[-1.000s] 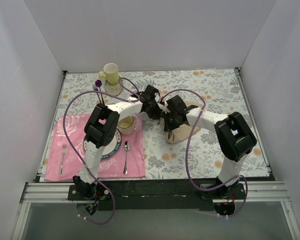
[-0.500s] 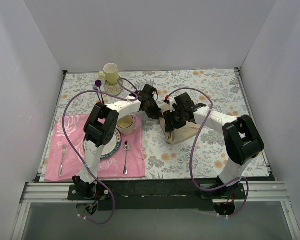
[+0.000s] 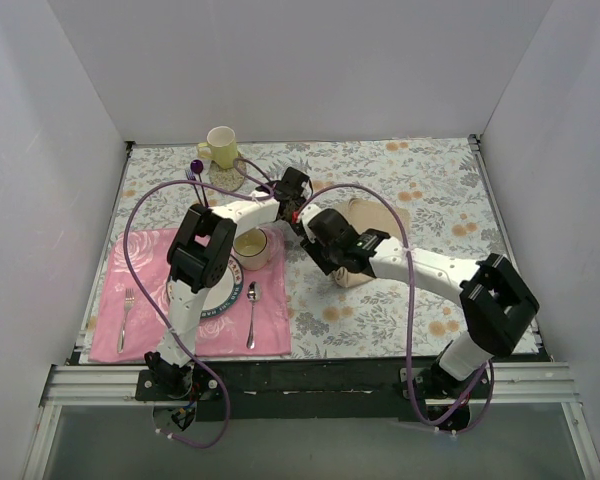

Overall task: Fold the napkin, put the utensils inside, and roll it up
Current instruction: Roll the napkin with the utensil

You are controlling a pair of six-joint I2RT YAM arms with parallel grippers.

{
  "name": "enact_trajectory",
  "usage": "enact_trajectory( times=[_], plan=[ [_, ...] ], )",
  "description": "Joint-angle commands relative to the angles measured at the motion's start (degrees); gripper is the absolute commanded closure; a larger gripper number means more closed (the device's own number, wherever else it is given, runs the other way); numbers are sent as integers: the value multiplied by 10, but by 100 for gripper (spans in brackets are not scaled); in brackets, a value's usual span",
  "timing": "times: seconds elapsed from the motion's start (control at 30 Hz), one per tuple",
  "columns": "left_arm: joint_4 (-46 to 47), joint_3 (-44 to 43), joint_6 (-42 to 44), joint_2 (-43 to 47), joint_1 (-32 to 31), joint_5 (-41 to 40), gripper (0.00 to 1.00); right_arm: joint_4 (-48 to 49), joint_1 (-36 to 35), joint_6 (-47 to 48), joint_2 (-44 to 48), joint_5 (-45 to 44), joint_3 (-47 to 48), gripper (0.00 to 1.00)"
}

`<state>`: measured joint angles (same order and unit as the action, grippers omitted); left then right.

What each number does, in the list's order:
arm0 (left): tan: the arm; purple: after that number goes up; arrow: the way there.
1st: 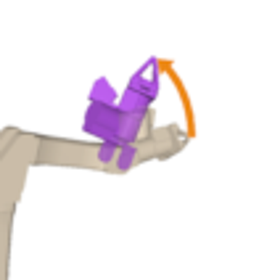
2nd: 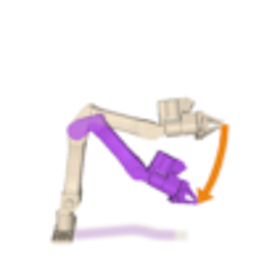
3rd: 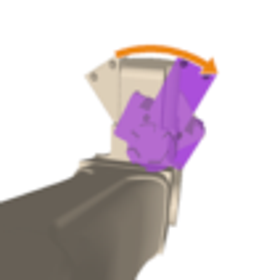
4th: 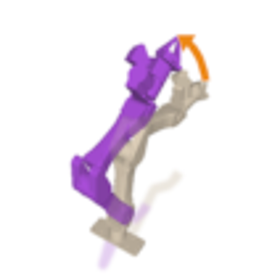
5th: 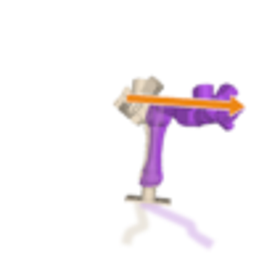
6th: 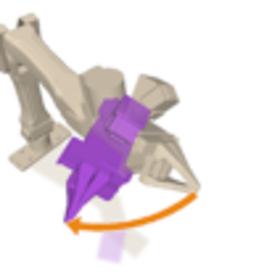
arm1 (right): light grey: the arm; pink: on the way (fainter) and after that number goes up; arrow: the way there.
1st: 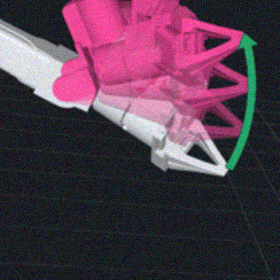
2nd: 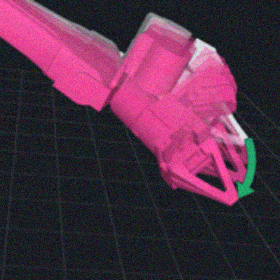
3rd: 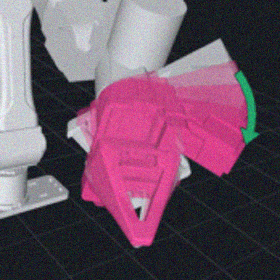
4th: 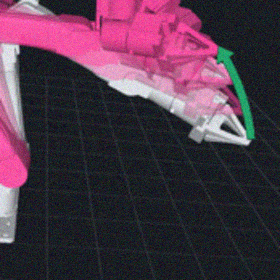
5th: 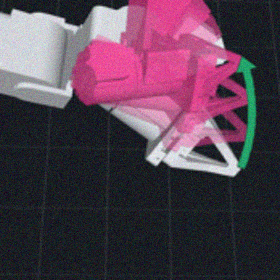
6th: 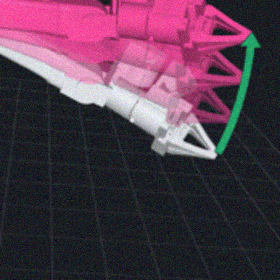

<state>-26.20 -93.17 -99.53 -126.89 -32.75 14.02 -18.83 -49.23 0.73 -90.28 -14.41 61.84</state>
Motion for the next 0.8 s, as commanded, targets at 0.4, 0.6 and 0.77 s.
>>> enact_trajectory(
  times=[0.4, 0.6, 0.77],
  plan=[
    [-115, -12, -21, -34, 4, 21, 100, 55, -80, 84, -139, -248, 11, 38],
    [-114, 0, -20, -27, 4, 21, 100, 56, -79, 84, -174, -289, 19, 42],
    [-112, 11, -18, -20, 4, 20, 100, 72, -69, 77, -184, -298, 5, 47]
  ],
)
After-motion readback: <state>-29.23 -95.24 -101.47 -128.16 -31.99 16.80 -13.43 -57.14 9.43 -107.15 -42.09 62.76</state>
